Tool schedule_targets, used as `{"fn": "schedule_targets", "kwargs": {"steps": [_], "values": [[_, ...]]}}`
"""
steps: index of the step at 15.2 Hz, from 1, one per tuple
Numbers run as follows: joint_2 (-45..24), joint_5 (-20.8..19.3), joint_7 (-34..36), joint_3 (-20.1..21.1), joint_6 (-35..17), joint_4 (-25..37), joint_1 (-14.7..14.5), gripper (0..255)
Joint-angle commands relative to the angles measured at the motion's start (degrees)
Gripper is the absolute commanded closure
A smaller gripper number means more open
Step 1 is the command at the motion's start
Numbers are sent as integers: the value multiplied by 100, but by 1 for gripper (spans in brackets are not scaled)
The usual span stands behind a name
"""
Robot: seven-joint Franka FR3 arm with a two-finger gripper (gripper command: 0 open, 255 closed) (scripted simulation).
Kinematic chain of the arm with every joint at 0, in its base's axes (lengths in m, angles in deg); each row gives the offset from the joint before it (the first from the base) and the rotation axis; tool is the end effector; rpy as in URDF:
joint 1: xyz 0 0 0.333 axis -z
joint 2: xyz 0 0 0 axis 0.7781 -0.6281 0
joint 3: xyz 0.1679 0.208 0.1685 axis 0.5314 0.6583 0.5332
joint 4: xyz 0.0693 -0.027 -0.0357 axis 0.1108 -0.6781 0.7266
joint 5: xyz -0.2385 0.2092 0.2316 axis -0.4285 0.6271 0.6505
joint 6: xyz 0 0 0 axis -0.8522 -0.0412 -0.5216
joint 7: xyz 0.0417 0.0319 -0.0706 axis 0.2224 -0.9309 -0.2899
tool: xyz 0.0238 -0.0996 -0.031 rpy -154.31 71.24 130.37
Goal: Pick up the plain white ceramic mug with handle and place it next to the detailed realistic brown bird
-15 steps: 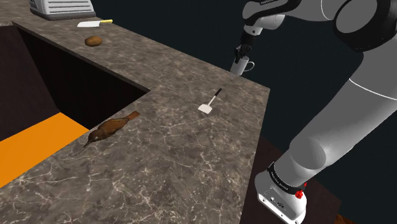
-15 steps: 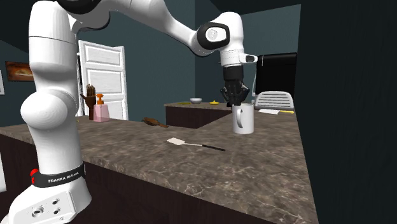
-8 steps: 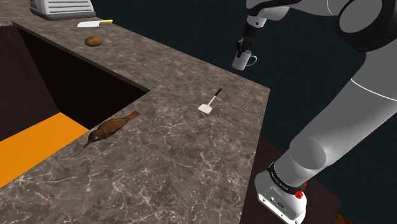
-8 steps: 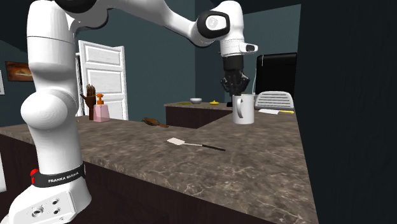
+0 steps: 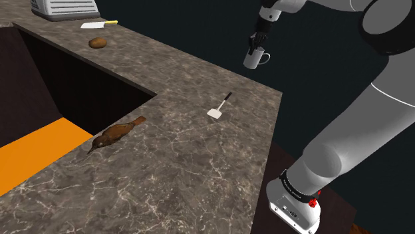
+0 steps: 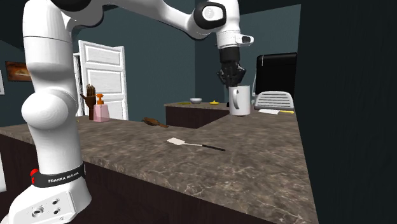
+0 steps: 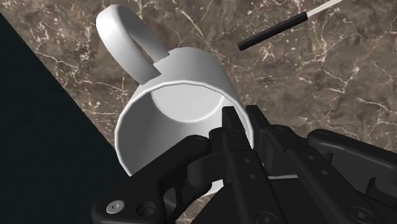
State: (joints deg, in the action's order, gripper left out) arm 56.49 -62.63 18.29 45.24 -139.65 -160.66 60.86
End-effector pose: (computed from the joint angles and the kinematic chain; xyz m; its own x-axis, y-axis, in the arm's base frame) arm 0.5321 -0.2314 0.5363 0.9952 -0.0135 0.0966 -0.0165 -0.9994 0.0301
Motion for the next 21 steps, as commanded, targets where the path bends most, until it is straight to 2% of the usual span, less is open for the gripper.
{"fn": "schedule_targets", "kwargs": {"steps": [1, 11, 21], "values": [[238, -82, 245, 105, -28, -258, -115, 255], [1281, -313, 1640, 862, -138, -1418, -674, 255], [1778, -237, 3029, 1750, -88, -1908, -1216, 255]]}}
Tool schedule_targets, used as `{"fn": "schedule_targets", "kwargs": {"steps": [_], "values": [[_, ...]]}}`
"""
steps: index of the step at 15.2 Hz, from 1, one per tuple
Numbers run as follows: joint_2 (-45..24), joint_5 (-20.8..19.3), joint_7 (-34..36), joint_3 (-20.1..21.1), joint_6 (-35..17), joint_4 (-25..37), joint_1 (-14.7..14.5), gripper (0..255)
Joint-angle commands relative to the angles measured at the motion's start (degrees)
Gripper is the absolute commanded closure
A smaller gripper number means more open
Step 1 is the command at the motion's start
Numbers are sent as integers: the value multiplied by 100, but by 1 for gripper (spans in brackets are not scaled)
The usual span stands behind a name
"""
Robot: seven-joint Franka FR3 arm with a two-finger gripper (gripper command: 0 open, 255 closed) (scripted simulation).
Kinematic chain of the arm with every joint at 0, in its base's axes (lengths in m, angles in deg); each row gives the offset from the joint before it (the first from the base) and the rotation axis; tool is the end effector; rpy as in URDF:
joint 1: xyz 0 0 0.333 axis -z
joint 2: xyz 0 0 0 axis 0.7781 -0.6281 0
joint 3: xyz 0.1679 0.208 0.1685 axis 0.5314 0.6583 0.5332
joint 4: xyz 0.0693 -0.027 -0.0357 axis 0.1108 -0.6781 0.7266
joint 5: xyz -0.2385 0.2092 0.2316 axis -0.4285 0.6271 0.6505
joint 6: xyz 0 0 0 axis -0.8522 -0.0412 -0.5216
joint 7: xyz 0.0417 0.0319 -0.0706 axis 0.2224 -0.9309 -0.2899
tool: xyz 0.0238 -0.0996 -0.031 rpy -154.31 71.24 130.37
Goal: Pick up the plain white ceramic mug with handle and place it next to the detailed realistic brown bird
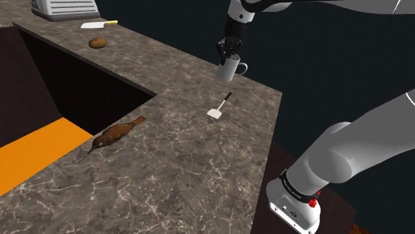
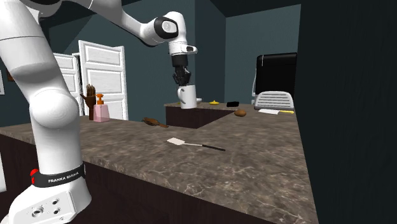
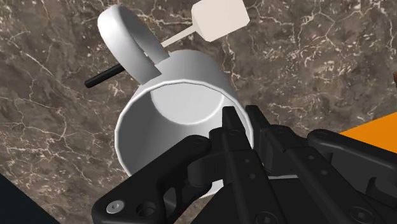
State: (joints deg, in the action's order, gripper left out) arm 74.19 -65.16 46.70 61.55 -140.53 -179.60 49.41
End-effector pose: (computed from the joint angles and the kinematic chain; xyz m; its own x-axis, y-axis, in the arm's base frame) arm 0.4785 0.0334 0.5391 0.9953 -0.0129 0.0965 -0.0159 -0.9994 0.0298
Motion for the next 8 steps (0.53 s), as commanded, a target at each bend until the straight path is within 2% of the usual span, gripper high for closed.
{"fn": "schedule_targets", "kwargs": {"steps": [1, 8], "values": [[26, 32, 328, 213, 8, -28, -124, 255], [-18, 130, 1318, 876, 79, 59, -500, 255]]}}
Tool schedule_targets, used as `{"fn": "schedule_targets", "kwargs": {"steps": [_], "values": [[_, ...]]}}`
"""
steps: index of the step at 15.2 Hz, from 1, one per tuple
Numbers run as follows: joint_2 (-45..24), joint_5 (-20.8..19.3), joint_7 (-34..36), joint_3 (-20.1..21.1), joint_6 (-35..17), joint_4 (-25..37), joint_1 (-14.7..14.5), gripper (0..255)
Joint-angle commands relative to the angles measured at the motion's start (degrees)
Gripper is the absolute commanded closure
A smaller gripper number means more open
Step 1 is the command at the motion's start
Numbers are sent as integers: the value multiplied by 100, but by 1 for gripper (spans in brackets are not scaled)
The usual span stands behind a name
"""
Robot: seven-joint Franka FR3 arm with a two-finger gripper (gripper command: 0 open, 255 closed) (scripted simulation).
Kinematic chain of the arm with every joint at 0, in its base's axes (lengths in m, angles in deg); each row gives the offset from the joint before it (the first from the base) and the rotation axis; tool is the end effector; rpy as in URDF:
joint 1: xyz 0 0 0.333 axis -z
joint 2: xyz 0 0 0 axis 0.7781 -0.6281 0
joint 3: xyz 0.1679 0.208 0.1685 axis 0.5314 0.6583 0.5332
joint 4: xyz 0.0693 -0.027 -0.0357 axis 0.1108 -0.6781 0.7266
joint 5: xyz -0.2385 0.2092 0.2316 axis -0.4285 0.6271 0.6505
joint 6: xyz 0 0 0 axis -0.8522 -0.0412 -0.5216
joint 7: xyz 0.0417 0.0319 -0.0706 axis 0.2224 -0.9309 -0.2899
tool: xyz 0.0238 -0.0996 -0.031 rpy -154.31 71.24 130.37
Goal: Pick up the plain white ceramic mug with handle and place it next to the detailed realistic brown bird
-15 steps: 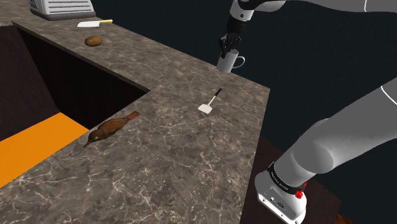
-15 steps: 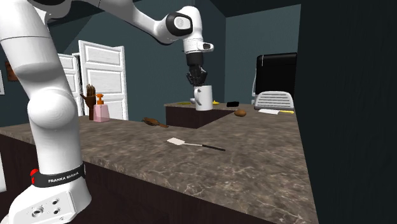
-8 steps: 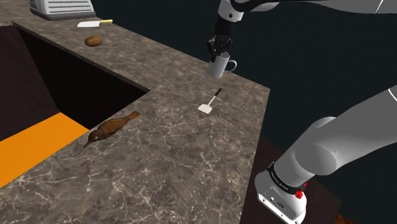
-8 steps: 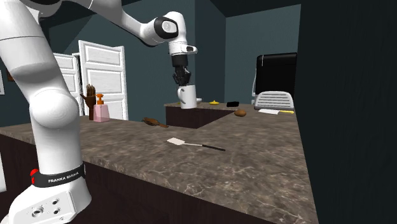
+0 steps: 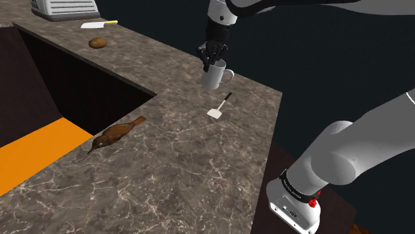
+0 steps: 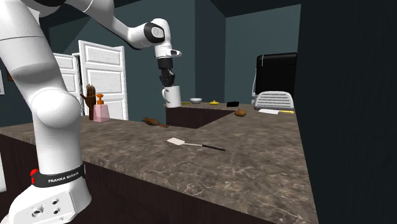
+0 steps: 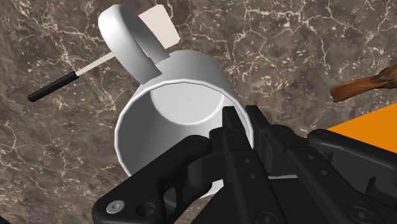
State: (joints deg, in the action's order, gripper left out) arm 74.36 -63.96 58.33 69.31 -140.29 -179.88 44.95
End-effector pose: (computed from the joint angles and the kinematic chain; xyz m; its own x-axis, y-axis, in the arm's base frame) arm 0.4581 0.1400 0.5355 0.9953 -0.0131 0.0962 -0.0160 -0.9994 0.0302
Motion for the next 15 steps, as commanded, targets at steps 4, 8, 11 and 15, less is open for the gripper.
{"fn": "schedule_targets", "kwargs": {"steps": [4, 8, 11, 15], "values": [[-195, 29, 736, 483, 104, 279, -259, 255], [-456, -5, 1332, 861, 165, 574, -459, 255], [-719, -77, 1792, 1144, 224, 864, -606, 255], [-1164, -252, 2423, 1506, 333, 1349, -818, 255]]}}
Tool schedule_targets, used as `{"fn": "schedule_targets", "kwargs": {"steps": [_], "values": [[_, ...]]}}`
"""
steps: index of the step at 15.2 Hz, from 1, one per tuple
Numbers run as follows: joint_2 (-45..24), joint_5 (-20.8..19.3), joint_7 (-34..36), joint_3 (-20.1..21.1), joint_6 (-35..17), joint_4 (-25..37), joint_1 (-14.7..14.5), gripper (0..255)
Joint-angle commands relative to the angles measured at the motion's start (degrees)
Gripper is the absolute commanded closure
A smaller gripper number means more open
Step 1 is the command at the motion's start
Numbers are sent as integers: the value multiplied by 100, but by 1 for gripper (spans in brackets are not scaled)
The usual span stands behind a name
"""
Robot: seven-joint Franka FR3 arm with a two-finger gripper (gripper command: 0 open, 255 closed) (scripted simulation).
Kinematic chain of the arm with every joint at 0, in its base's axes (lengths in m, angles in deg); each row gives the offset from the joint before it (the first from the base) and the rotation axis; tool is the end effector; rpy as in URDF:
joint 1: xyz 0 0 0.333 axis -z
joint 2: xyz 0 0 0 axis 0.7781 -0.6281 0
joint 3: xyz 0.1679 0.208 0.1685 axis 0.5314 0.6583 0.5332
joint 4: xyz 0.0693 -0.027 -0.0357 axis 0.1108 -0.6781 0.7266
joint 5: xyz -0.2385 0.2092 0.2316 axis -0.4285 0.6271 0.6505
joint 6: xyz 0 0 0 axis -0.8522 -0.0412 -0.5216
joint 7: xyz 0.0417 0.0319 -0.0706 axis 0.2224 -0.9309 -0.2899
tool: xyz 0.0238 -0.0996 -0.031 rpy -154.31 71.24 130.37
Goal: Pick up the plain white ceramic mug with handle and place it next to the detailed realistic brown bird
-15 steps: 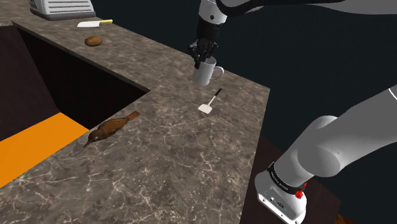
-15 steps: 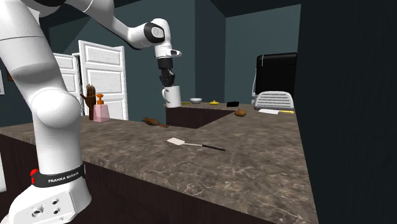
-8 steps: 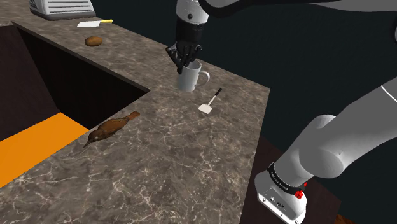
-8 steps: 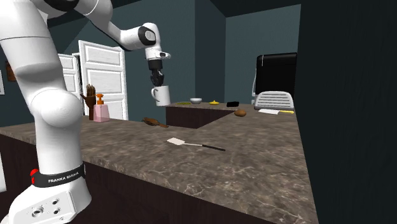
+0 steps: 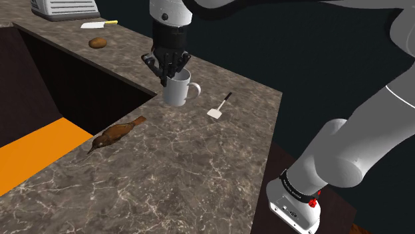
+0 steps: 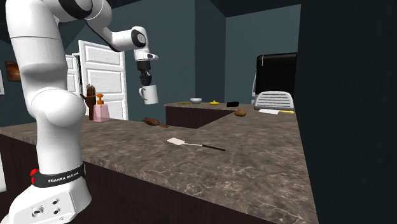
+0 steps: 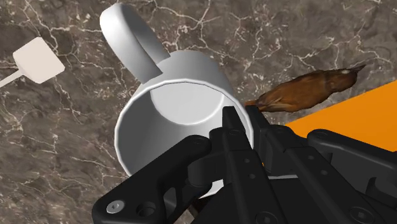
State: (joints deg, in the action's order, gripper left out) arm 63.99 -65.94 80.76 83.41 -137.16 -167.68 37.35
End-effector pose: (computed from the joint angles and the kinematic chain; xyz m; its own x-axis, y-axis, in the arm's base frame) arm 0.4207 0.3342 0.5397 0.9953 -0.0126 0.0960 -0.0156 -0.9994 0.0307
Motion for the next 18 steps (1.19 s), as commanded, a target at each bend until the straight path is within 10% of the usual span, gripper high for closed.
{"fn": "schedule_targets", "kwargs": {"steps": [1, 18], "values": [[-255, -113, 342, 183, 55, 268, -116, 255], [-3024, -1625, 2594, 872, 1075, 3437, -1809, 255]]}}
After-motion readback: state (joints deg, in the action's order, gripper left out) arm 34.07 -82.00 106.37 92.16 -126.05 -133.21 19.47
